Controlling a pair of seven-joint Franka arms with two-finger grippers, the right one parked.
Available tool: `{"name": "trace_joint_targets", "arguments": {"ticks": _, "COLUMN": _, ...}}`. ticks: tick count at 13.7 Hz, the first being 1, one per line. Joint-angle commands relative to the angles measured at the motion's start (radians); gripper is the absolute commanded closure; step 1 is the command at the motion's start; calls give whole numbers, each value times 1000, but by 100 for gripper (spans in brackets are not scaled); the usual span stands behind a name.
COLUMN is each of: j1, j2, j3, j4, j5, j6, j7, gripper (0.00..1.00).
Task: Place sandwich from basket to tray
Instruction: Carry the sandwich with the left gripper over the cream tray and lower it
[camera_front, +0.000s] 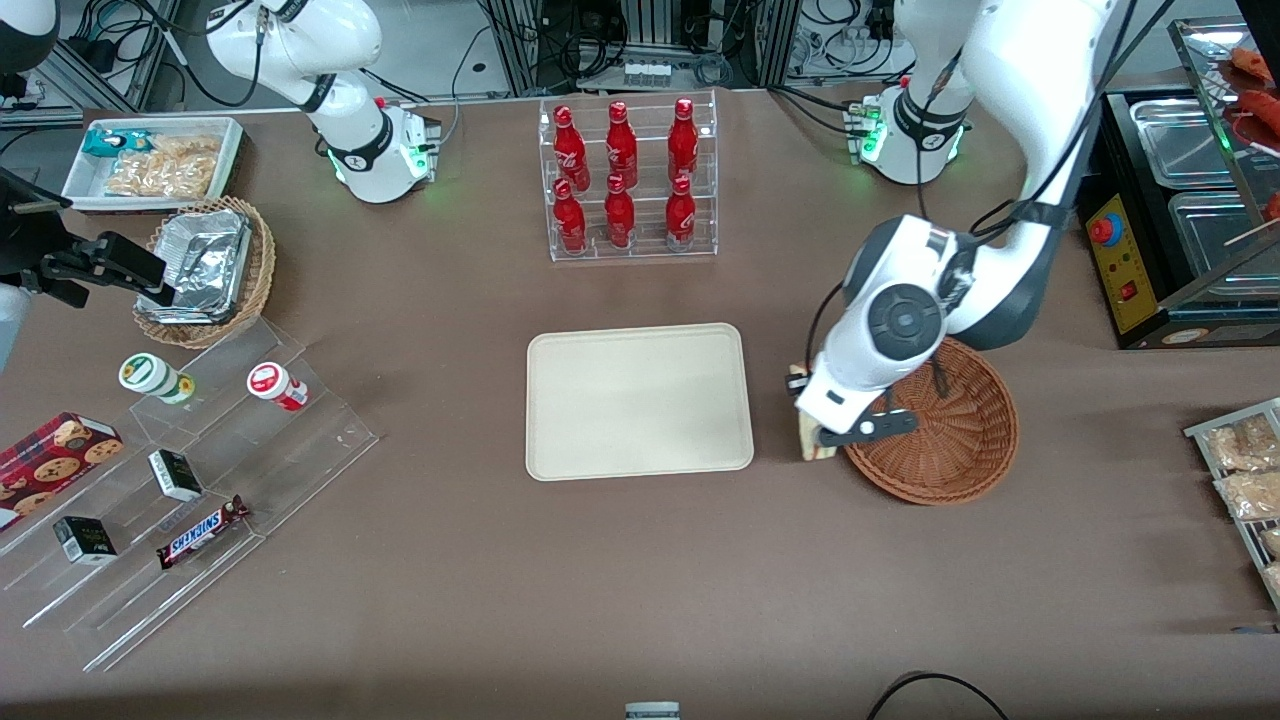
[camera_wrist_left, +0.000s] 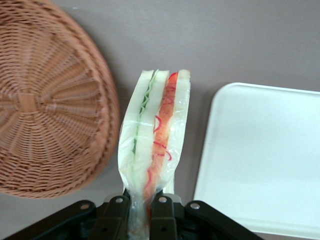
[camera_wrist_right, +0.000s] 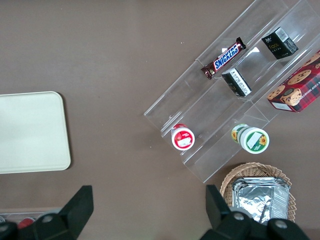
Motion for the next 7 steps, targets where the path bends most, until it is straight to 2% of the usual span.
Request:
{"name": "trace_joint_targets", "arguments": {"ticks": 1, "j1": -81, "j2": 108, "j3": 8, "j4": 161, "j5": 18, "j6": -70, "j7": -24, "gripper": 95}}
{"name": "trace_joint_targets", "arguments": {"ticks": 5, "j1": -192, "j2": 209, "j3": 12, "j4": 281, "j5": 21, "j6": -67, "j7": -120, "gripper": 97}}
{"name": "trace_joint_targets", "arguments": {"ticks": 7, "j1": -239, "j2": 267, "j3": 9, "j4": 346, "j5": 78, "j6": -64, "j7": -236, "gripper": 98}}
